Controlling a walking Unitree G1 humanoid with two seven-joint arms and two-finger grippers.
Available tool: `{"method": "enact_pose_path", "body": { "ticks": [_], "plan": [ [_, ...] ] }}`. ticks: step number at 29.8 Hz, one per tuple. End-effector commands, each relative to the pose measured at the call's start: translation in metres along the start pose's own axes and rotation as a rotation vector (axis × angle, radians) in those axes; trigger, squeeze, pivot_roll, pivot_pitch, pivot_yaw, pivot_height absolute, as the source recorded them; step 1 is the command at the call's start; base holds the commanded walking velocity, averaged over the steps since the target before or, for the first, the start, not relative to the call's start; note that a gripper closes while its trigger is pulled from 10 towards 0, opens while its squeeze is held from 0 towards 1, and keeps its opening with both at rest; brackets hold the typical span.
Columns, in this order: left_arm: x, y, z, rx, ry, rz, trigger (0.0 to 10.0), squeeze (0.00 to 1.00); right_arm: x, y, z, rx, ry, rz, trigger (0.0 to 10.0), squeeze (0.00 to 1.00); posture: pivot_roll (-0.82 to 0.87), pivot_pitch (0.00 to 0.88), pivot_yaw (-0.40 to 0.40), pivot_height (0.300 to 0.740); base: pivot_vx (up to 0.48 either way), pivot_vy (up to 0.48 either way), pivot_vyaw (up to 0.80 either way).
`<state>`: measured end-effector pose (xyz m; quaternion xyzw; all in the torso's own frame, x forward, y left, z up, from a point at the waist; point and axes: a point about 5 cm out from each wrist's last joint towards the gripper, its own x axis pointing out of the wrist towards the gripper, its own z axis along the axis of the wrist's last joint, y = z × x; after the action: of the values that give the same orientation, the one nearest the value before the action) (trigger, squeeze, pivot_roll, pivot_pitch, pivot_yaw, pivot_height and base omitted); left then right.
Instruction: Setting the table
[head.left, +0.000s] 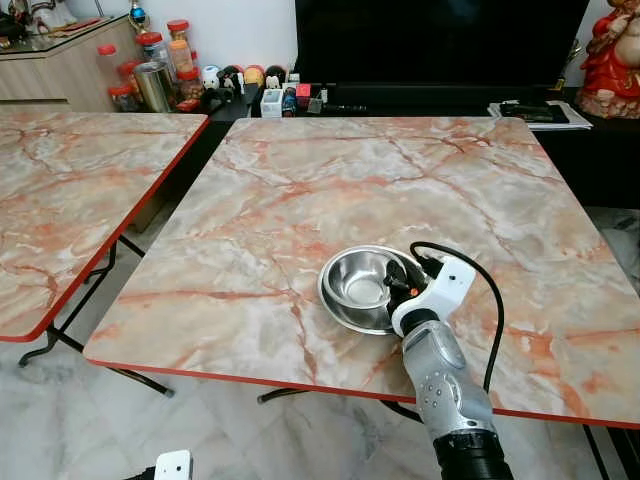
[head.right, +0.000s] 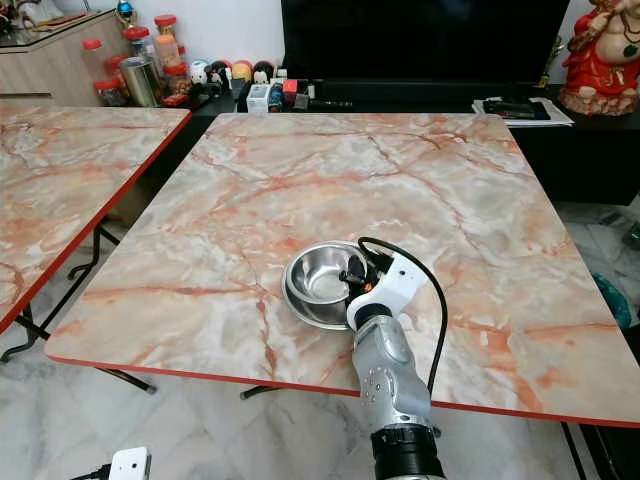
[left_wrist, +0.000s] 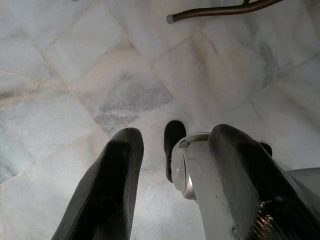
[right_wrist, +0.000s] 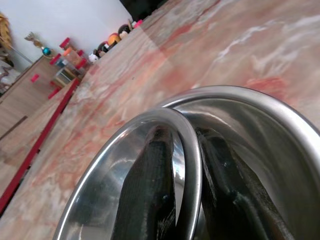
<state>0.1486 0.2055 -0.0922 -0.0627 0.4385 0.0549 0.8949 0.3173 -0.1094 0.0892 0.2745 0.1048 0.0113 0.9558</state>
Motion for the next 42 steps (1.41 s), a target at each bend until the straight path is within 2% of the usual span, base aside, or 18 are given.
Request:
{"method": "enact_pose_path", "body": {
  "ticks": [1, 18, 19, 20, 21, 29, 31, 32, 33, 37, 41, 42],
  "plan": [
    [-0.001, 0.003, -0.003, 0.003, 0.018, 0.007, 10.0, 0.00, -0.001, 0.000, -0.007, -0.018, 0.015, -0.011, 10.0, 0.00, 0.08, 0.000, 0.060, 0.740, 0.000, 0.000, 0.00],
    [-0.001, 0.004, -0.004, 0.007, 0.025, 0.011, 10.0, 0.00, 0.006, 0.001, 0.002, -0.056, -0.025, -0.039, 10.0, 0.00, 0.08, 0.000, 0.059, 0.740, 0.000, 0.000, 0.00],
    [-0.001, 0.004, -0.004, 0.007, 0.024, 0.011, 10.0, 0.00, 0.006, 0.001, 0.002, -0.057, -0.027, -0.039, 10.0, 0.22, 0.08, 0.000, 0.059, 0.740, 0.000, 0.000, 0.00],
    [-0.001, 0.004, -0.004, 0.007, 0.024, 0.011, 10.0, 0.00, 0.006, 0.001, 0.002, -0.055, -0.029, -0.037, 10.0, 0.36, 0.08, 0.000, 0.058, 0.740, 0.000, 0.000, 0.00],
    [-0.001, 0.003, -0.004, 0.006, 0.023, 0.011, 10.0, 0.00, 0.007, 0.002, 0.003, -0.055, -0.033, -0.034, 10.0, 1.00, 0.08, 0.000, 0.058, 0.740, 0.000, 0.000, 0.00],
    [-0.001, 0.003, -0.002, 0.004, 0.021, 0.010, 10.0, 0.00, 0.009, 0.005, 0.004, -0.051, -0.039, -0.024, 10.0, 1.00, 0.08, 0.000, 0.058, 0.740, 0.000, 0.000, 0.00],
    [0.000, 0.003, -0.002, 0.003, 0.021, 0.011, 10.0, 0.00, 0.009, 0.006, 0.005, -0.050, -0.040, -0.021, 10.0, 0.94, 0.07, 0.000, 0.060, 0.740, 0.000, 0.000, 0.00],
    [0.000, 0.003, -0.002, 0.003, 0.021, 0.010, 10.0, 0.00, 0.009, 0.006, 0.005, -0.050, -0.040, -0.021, 10.0, 0.54, 0.08, 0.000, 0.060, 0.740, 0.000, 0.000, 0.00],
    [0.000, 0.003, -0.002, 0.003, 0.020, 0.010, 10.0, 0.00, 0.009, 0.006, 0.005, -0.050, -0.040, -0.020, 10.0, 0.00, 0.08, 0.000, 0.060, 0.740, 0.000, 0.000, 0.00],
    [0.000, 0.003, 0.001, 0.003, 0.016, 0.008, 10.0, 0.00, 0.009, 0.007, 0.010, -0.055, -0.056, -0.016, 10.0, 0.00, 0.07, 0.000, 0.060, 0.740, 0.000, 0.000, 0.00],
    [0.002, 0.002, 0.005, 0.001, 0.008, 0.006, 10.0, 0.00, 0.011, 0.010, 0.020, -0.102, -0.096, -0.009, 10.0, 0.00, 0.07, 0.000, 0.062, 0.740, 0.000, 0.000, 0.00],
    [0.002, 0.002, 0.006, 0.002, 0.007, 0.004, 10.0, 0.00, 0.011, 0.011, 0.024, -0.137, -0.105, -0.012, 10.0, 0.00, 0.08, 0.000, 0.061, 0.740, 0.000, 0.000, 0.00]
  ]
}}
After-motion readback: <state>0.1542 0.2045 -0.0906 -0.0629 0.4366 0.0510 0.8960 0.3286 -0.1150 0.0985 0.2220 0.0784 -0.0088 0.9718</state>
